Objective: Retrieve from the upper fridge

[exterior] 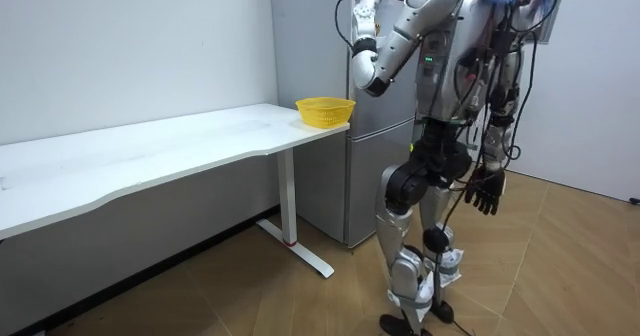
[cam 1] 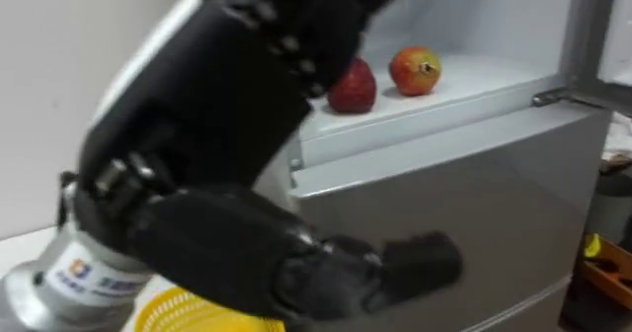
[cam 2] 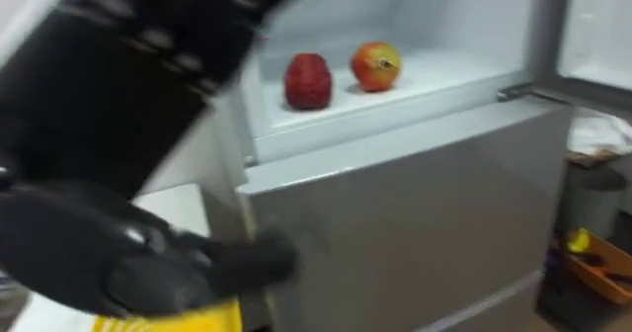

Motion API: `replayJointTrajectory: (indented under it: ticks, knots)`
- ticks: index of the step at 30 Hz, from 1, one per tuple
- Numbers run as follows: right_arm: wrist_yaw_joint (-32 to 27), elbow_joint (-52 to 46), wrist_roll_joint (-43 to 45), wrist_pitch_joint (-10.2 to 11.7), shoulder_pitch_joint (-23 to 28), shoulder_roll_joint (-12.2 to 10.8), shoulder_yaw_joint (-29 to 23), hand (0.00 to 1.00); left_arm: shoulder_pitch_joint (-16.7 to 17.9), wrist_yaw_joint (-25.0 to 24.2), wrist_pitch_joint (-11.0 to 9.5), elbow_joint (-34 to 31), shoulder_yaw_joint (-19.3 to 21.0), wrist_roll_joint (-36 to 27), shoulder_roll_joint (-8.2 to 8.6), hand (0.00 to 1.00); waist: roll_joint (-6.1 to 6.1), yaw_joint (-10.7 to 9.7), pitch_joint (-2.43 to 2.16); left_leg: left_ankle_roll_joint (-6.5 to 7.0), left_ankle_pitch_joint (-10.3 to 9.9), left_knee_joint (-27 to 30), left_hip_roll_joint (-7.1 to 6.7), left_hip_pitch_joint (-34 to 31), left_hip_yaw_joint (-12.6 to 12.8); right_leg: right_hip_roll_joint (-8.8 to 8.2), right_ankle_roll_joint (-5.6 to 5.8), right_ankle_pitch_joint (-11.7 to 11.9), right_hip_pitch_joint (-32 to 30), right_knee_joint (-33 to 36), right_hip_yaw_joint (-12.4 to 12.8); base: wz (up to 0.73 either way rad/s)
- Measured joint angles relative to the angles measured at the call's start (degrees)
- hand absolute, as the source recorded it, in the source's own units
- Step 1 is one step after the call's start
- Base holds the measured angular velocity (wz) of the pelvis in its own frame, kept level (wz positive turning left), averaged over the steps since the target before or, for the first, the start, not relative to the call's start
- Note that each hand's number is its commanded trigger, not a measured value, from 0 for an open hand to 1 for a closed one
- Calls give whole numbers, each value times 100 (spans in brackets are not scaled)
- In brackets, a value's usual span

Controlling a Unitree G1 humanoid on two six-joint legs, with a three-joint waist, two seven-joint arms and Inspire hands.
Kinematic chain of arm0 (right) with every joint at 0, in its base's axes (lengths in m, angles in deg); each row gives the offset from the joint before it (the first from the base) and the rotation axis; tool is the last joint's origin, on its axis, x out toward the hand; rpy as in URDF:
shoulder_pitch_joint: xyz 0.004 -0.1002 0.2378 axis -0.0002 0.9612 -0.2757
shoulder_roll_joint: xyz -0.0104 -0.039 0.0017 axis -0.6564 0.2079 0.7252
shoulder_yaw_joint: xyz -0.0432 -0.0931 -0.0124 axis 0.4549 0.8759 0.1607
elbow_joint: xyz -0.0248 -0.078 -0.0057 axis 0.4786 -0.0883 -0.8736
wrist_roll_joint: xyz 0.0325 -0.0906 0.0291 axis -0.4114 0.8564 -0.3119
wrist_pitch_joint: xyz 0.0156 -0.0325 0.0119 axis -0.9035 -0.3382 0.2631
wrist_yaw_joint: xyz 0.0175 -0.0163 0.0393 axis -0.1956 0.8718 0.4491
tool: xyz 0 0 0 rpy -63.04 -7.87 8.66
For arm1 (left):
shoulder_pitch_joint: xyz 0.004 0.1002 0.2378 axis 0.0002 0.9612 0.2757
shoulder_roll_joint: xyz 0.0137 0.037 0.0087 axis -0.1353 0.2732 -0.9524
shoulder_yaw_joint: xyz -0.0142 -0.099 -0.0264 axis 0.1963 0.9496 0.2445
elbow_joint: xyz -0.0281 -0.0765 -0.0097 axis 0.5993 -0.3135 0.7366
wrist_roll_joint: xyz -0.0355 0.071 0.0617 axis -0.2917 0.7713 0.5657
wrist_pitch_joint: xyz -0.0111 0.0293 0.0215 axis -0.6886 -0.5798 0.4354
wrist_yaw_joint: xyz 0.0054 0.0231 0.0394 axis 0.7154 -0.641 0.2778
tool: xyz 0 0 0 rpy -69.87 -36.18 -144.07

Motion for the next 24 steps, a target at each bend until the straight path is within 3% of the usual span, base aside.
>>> replayJointTrajectory:
  ticks: [2,4,8,10,12,15,17,21,24]
  knots:
    - [-46,-72,143,53,-28,-52,-3,0,145,363,-140,-3,194,285,6,0,-119,92,3,-15,18,20,-4,-5,-159,-10,-19,-16,77,-19,-131,34]
    - [-124,-115,276,144,-38,-51,-4,0,185,588,-236,-23,287,691,31,0,-149,214,-14,-21,20,14,-4,-1,-194,-11,-25,-30,88,-10,-197,19]
    - [-283,-301,529,310,36,-82,-12,0,305,1265,-444,-103,739,1356,132,0,-72,354,-27,-31,25,2,-4,-3,-360,-15,-25,-30,139,-3,-351,16]
    - [-345,-310,556,313,66,-99,-22,0,322,1653,-507,-102,986,1446,134,0,-42,389,-17,-41,32,-17,-9,21,-453,-20,-25,-30,179,0,-452,20]
    - [-432,-302,521,357,128,-107,-25,0,424,1979,-636,-105,1287,1528,138,0,1,561,4,-47,36,-62,-12,77,-461,-10,-25,-30,209,-3,-459,-4]
    - [-505,-255,610,365,254,-154,-24,0,830,2583,-777,-106,1822,1974,165,0,89,665,-14,-53,38,-100,-21,131,-597,-7,-21,-38,294,-6,-569,14]
    - [-500,-230,723,355,297,-192,-88,0,1131,3067,-810,-106,2239,2398,170,0,74,715,-5,-62,44,-102,-32,181,-675,-36,-9,-60,386,-10,-765,22]
    - [-490,-289,796,350,364,-183,-125,0,1571,3856,-901,-68,2837,2520,197,0,50,915,4,-67,38,-97,-65,196,-773,-64,-9,-89,462,-60,-919,9]
    - [-487,-290,811,273,361,-181,-137,0,2124,4386,-1006,155,3167,2674,353,0,29,1098,17,-51,31,-39,-145,155,-892,-137,-29,-192,496,-89,-1105,20]
